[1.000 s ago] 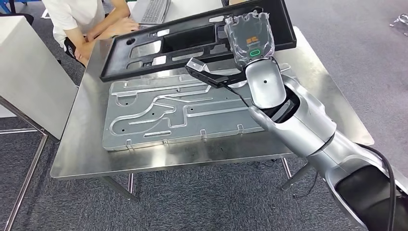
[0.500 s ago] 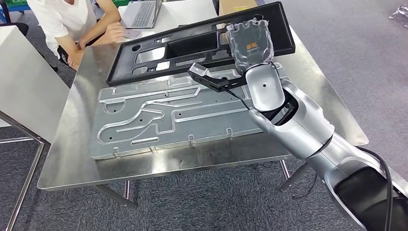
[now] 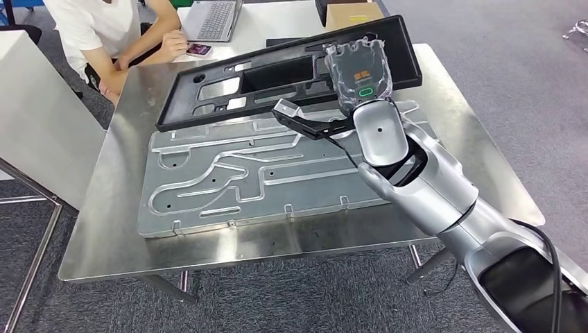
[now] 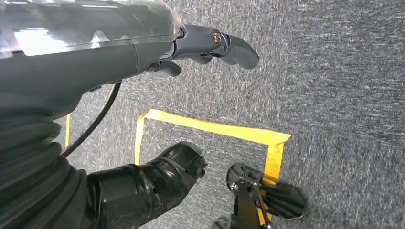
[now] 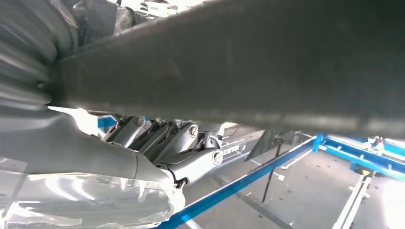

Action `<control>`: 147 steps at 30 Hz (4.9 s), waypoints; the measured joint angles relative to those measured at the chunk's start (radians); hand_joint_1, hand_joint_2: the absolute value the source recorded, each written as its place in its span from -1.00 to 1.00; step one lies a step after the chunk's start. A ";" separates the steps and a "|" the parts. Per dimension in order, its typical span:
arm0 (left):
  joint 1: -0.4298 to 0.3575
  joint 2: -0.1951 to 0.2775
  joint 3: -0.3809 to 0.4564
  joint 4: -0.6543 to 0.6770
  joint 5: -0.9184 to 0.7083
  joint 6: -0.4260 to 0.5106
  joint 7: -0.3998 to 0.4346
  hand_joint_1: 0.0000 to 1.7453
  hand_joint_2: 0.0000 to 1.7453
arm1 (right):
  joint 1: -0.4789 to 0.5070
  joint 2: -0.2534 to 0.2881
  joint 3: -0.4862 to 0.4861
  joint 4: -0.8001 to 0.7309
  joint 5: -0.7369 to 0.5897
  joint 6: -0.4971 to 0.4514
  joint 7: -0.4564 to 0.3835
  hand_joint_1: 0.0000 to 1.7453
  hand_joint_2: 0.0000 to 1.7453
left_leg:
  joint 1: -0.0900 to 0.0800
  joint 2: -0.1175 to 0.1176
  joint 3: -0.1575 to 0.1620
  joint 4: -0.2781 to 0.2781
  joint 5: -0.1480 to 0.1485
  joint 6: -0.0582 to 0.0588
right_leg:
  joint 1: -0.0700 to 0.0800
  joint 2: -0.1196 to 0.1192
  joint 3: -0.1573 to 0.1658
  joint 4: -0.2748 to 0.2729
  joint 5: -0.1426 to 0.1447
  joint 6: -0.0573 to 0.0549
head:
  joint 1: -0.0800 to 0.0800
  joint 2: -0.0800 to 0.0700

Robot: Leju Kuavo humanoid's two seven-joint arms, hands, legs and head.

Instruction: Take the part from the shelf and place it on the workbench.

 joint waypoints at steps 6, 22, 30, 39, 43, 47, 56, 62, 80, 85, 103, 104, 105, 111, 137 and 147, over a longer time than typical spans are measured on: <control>-0.001 0.000 -0.001 0.000 0.002 0.003 -0.004 -1.00 1.00 | 0.005 0.005 -0.002 0.010 0.002 -0.010 -0.005 1.00 1.00 | -0.003 -0.002 -0.015 0.044 -0.038 -0.030 | 0.001 0.000 0.052 -0.123 0.032 -0.029 | 0.000 0.000; -0.003 0.002 -0.003 0.000 0.002 0.003 -0.004 -1.00 1.00 | 0.041 0.014 -0.003 0.051 0.004 -0.032 -0.028 1.00 1.00 | -0.008 0.001 -0.063 0.018 0.035 -0.006 | 0.006 0.005 0.116 -0.138 -0.019 -0.020 | -0.003 0.000; -0.002 0.000 -0.003 0.000 0.003 0.003 0.002 -1.00 1.00 | 0.057 0.014 -0.003 0.069 0.004 -0.032 -0.033 1.00 1.00 | -0.004 -0.002 -0.024 0.017 0.005 0.007 | 0.005 0.000 -0.007 0.025 -0.017 -0.010 | 0.000 0.000; -0.002 -0.001 -0.004 0.000 0.008 0.005 0.002 -1.00 1.00 | 0.065 0.022 -0.003 0.082 -0.003 -0.044 -0.046 1.00 1.00 | -0.005 -0.002 -0.057 0.111 -0.066 -0.039 | 0.003 0.001 0.076 -0.147 0.036 -0.048 | -0.007 0.000; -0.002 -0.001 -0.003 0.000 0.027 0.010 -0.013 -1.00 1.00 | 0.078 0.027 -0.003 0.091 -0.006 -0.048 -0.047 1.00 1.00 | 0.005 -0.001 -0.167 0.297 -0.111 -0.058 | 0.003 0.001 0.089 -0.149 0.026 -0.055 | -0.010 0.000; 0.001 -0.001 -0.002 0.000 0.057 0.013 -0.060 -1.00 1.00 | 0.090 0.027 -0.003 0.100 -0.007 -0.049 -0.048 1.00 1.00 | 0.007 -0.001 -0.086 0.087 0.017 -0.054 | 0.003 0.005 0.106 -0.149 0.013 -0.046 | -0.009 0.000; -0.001 -0.001 0.003 0.000 0.069 0.017 -0.085 -1.00 1.00 | 0.106 0.024 -0.007 0.104 -0.010 -0.056 -0.048 1.00 1.00 | 0.002 0.002 -0.036 0.003 0.027 0.000 | 0.008 0.004 0.022 0.031 -0.087 -0.017 | -0.004 0.000; -0.001 -0.001 0.004 0.000 0.070 0.006 -0.085 -1.00 1.00 | 0.118 0.024 -0.010 0.111 -0.016 -0.057 -0.048 1.00 1.00 | -0.003 -0.004 -0.035 0.028 0.006 -0.004 | 0.010 0.002 0.045 -0.064 0.009 -0.028 | -0.003 0.000; -0.001 0.000 0.008 0.000 0.072 0.001 -0.106 -1.00 -1.00 | 0.143 0.029 -0.012 0.147 -0.038 -0.080 -0.062 -1.00 -1.00 | -0.002 -0.003 -0.046 0.028 0.014 -0.041 | 0.008 0.005 0.101 -0.154 0.020 -0.036 | -0.009 0.000; -0.002 -0.001 0.009 0.000 0.073 -0.011 -0.106 -1.00 -1.00 | 0.142 0.030 -0.012 0.152 -0.038 -0.084 -0.066 -1.00 -1.00 | 0.003 0.000 -0.034 0.010 0.021 -0.010 | 0.008 0.003 0.088 -0.114 -0.013 -0.016 | -0.006 0.000; 0.001 -0.001 0.012 0.000 0.076 -0.018 -0.115 -1.00 -1.00 | 0.136 0.037 -0.012 0.168 -0.038 -0.087 -0.073 -1.00 -1.00 | 0.004 -0.001 -0.116 0.235 -0.124 -0.055 | 0.009 -0.003 0.081 -0.155 0.047 -0.061 | -0.009 0.000; 0.001 -0.001 0.013 0.000 0.076 -0.019 -0.116 -1.00 -1.00 | 0.137 0.037 -0.012 0.169 -0.039 -0.087 -0.073 -1.00 -1.00 | 0.006 -0.001 -0.130 0.280 -0.145 -0.059 | 0.009 -0.003 0.074 -0.154 0.052 -0.061 | -0.009 0.000; 0.001 -0.001 0.014 0.000 0.076 -0.019 -0.116 -1.00 -1.00 | 0.137 0.037 -0.012 0.170 -0.039 -0.087 -0.073 -1.00 -1.00 | 0.007 -0.001 -0.129 0.295 -0.148 -0.061 | 0.008 -0.003 0.068 -0.153 0.056 -0.060 | -0.009 0.000; -0.003 0.000 0.016 0.000 0.076 -0.026 -0.122 -1.00 -1.00 | 0.134 0.037 -0.013 0.171 -0.039 -0.087 -0.073 -1.00 -1.00 | 0.000 -0.003 0.038 0.022 -0.055 -0.043 | 0.009 -0.003 0.048 -0.152 0.083 -0.034 | -0.008 0.000; 0.001 0.001 0.019 0.000 0.069 -0.038 -0.122 -1.00 -1.00 | 0.129 0.015 -0.018 0.151 -0.037 -0.069 -0.055 -1.00 -1.00 | 0.003 0.005 -0.160 0.300 -0.104 -0.063 | 0.013 -0.003 0.071 -0.158 0.050 -0.060 | 0.000 0.000; -0.011 0.006 0.022 0.000 0.069 -0.039 -0.121 -1.00 -1.00 | 0.128 0.003 -0.027 0.143 -0.037 -0.066 -0.053 -1.00 -1.00 | -0.006 0.009 0.067 -0.011 -0.041 -0.006 | 0.012 -0.005 0.013 -0.143 0.083 -0.018 | -0.002 0.000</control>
